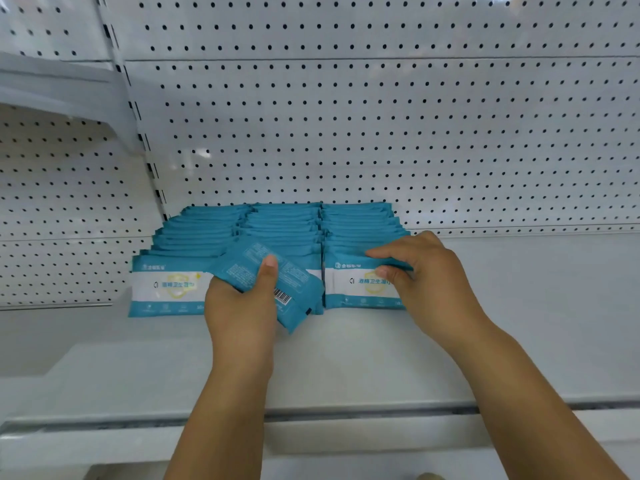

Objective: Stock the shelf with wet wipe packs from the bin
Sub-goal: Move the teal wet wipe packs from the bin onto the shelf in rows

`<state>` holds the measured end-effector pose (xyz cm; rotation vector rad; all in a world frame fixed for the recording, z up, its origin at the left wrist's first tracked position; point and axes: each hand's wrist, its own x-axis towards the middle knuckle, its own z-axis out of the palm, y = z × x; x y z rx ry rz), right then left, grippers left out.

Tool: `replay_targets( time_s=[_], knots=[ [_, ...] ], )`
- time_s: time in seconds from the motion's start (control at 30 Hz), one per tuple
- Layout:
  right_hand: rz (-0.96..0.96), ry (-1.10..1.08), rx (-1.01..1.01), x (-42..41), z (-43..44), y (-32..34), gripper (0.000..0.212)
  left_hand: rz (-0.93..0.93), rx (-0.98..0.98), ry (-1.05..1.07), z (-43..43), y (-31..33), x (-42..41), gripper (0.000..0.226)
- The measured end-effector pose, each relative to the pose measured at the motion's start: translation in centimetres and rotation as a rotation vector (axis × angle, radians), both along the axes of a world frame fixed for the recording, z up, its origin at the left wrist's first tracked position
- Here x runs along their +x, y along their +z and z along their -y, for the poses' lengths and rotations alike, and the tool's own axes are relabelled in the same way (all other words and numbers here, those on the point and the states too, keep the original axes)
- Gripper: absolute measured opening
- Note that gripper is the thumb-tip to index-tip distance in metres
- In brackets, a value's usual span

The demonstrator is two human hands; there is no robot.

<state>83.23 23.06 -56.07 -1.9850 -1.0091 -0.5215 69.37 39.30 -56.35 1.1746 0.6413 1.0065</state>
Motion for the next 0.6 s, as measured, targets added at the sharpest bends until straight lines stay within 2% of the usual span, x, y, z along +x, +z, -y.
replay_targets(
  time_s=[0.23,0.3,0.37,0.43,0.53,0.6],
  knots=[
    [0.041,-0.124,0.089,0.0,-0.8,-0.6,0.039,0.017,-0.068,-0.067,-0.1,0.1,-0.2,0.026],
    [0.038,-0.095,0.154,-1.2,-0.5,-0.4,0.035,0.038,-0.113,-0.09,0.0,0.2,-0.3,0.023],
    [-0.102,-0.008,0.232,-3.1,-0.4,0.1,0.026,0.061,-0.157,-0.138,0.2,0.5,-0.4,0.019],
    [-0.308,0.095,0.283,-4.7,-0.7,0.4,0.026,0.105,-0.194,-0.217,0.7,0.8,-0.7,0.018],
    [-0.427,0.235,0.199,-6.1,-1.3,0.3,0.053,0.192,-0.222,-0.345,1.3,1.3,-1.1,0.023],
    [-0.478,0.313,0.199,-6.4,-1.7,0.1,0.059,0.208,-0.213,-0.405,1.4,1.5,-1.3,0.028]
  ],
)
